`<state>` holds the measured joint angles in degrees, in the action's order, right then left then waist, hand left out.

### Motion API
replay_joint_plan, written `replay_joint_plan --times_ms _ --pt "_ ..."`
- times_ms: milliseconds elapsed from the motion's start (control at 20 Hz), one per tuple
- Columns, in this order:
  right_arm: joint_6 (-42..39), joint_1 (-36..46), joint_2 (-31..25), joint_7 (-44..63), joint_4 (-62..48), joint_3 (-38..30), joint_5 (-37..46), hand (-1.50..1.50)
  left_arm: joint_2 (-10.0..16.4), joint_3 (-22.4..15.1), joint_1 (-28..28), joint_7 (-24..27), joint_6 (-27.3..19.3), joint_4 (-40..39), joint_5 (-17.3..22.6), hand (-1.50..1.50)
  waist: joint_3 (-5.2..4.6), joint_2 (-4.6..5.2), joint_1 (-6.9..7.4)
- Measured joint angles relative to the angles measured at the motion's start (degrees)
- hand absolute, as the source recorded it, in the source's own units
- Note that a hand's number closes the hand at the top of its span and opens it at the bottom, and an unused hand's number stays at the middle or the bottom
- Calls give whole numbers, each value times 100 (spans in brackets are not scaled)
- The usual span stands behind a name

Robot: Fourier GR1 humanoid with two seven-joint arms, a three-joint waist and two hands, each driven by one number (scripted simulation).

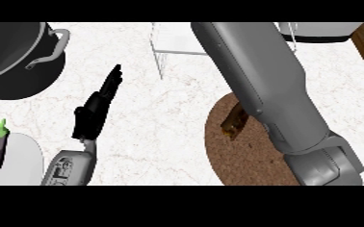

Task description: Pick the tomato from the placemat and place it in the tiered shelf

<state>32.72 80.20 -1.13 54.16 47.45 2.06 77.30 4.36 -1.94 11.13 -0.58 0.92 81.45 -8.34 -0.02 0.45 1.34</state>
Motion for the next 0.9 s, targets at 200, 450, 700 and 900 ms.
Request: replay_joint_plan --times_ms 200,450,700,900 --pt "352 -21 -73 -302 -268 -252 -165 150 6 29 37 33 -15 -50 -22 0 -1 -8 -16" --pt "246 -76 -246 27 -635 -353 236 -150 24 42 -24 -77 -8 98 -9 0 -3 -36 -74" --pt "87 -447 -323 450 -499 -371 740 -150 5 0 -122 -285 -17 328 -19 0 0 -60 -116" --pt "96 -514 -208 518 -227 -514 839 -150 -28 -8 -95 -194 -48 208 -65 0 1 -51 -116"
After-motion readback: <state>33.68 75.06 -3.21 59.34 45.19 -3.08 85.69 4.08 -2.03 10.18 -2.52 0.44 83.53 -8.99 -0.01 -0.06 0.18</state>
